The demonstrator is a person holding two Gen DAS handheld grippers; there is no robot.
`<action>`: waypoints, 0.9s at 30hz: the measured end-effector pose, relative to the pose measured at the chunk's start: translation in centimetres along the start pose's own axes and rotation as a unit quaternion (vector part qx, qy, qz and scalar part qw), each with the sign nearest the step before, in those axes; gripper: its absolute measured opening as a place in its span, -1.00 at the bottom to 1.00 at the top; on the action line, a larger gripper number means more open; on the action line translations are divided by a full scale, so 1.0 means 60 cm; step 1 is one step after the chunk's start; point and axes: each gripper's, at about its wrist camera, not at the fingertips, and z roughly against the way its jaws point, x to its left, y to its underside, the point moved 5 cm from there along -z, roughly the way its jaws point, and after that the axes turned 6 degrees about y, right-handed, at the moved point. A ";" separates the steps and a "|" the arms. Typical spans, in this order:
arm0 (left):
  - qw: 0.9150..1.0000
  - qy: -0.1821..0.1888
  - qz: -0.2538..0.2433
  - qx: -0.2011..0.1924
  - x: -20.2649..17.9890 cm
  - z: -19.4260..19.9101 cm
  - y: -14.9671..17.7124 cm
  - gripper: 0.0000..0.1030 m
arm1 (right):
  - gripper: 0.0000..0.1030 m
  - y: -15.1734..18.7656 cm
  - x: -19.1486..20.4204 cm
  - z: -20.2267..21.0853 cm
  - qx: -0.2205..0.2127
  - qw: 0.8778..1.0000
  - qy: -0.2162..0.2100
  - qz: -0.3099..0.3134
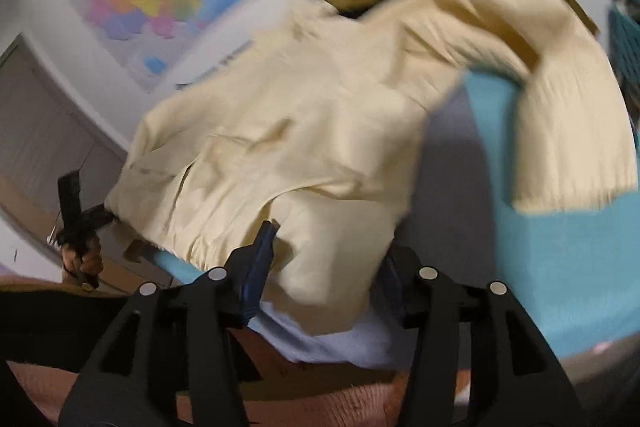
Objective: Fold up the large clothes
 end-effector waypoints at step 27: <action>0.971 0.123 -0.169 -0.119 -0.159 0.015 -0.251 0.32 | -0.93 -0.229 -0.130 0.092 -0.098 0.988 0.122 0.019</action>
